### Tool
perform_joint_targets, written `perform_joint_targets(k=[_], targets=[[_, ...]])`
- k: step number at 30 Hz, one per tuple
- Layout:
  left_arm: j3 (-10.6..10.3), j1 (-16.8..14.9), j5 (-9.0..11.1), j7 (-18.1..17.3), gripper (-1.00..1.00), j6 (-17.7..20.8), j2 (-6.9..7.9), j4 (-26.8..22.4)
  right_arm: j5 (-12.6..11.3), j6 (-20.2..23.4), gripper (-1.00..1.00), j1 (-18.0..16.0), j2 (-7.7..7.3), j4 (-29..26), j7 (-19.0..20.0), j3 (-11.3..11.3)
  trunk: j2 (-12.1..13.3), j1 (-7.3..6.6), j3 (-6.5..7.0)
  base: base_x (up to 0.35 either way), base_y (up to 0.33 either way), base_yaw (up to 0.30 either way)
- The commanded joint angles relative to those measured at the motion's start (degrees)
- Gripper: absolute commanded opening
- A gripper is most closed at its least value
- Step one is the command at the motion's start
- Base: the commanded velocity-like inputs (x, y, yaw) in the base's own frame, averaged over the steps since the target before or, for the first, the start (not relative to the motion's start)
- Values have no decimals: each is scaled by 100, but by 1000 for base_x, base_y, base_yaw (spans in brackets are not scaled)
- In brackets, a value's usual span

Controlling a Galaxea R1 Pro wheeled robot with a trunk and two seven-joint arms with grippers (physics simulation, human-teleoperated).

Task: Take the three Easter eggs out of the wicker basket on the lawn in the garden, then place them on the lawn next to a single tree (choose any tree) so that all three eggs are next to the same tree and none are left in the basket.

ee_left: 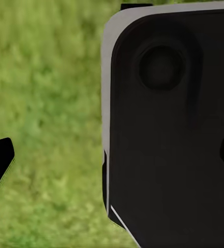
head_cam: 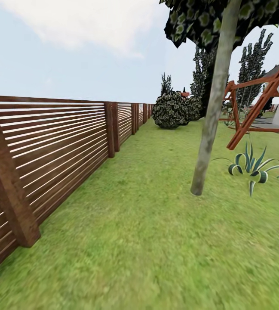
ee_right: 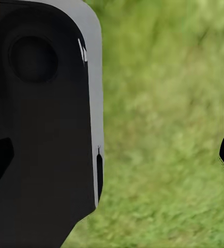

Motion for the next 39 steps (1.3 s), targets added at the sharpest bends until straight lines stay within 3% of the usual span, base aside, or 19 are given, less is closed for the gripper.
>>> perform_joint_targets(k=[1, 9, 24, 39], targets=[[3, 3, 2, -4, 100, 8, 1, -13, -2, 3, 100, -8, 0, 11, -4, 4, -2, 3, -5, 337, 0, 0], [2, 3, 0, -3, 100, 1, 1, -7, 29, 3, 100, -8, -5, 11, -3, 22, -2, 3, -5, 307, 0, 0], [-6, 3, -6, -3, 100, -1, 1, -6, 0, 12, 100, -8, -10, 26, 8, 8, -2, 3, -5, 43, 0, 0], [-6, 3, 2, -5, 100, 0, 1, -12, 1, 3, 100, -8, -4, 28, -1, 22, -2, 3, -5, 314, 0, 0]])
